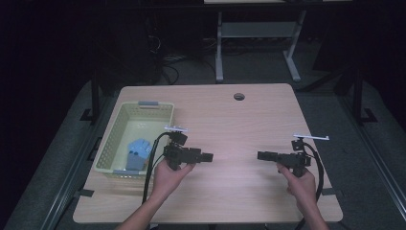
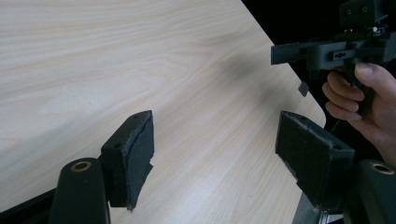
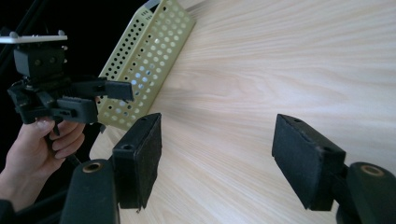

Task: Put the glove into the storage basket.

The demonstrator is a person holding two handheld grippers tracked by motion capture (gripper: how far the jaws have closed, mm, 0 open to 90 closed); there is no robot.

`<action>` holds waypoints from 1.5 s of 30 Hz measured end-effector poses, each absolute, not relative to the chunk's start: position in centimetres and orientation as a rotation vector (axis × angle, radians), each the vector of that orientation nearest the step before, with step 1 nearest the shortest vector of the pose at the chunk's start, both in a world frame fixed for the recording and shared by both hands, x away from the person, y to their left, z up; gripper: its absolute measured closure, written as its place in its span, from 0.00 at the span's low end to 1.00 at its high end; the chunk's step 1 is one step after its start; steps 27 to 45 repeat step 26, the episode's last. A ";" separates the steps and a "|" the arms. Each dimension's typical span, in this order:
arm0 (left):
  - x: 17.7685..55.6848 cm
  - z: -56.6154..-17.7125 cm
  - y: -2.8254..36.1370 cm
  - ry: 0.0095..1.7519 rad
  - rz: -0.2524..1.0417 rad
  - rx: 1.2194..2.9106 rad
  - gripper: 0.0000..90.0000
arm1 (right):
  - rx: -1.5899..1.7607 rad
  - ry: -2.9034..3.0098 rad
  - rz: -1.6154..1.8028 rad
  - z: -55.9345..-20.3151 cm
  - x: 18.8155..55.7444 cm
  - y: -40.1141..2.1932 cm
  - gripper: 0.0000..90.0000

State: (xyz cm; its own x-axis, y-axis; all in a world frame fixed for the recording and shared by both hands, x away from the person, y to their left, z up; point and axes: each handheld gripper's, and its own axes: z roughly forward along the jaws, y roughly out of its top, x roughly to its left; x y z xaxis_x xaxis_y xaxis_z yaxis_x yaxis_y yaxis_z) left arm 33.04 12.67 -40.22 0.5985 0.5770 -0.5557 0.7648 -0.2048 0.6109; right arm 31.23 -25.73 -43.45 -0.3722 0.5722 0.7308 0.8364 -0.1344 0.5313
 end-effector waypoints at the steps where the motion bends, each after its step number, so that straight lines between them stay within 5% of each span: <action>1: 32.8 -40.4 12.4 1.082 -0.277 1.873 0.31 | -1.594 -1.874 -1.507 -43.6 31.1 -26.0 0.36; 18: 30.5 -43.1 10.3 0.996 -0.299 1.940 0.30 | -1.665 -1.796 -1.514 -45.9 28.4 -29.6 0.34; 45: 29.1 -44.3 11.2 0.960 -0.299 1.924 0.30 | -1.618 -1.794 -1.564 -46.1 27.0 -29.0 0.33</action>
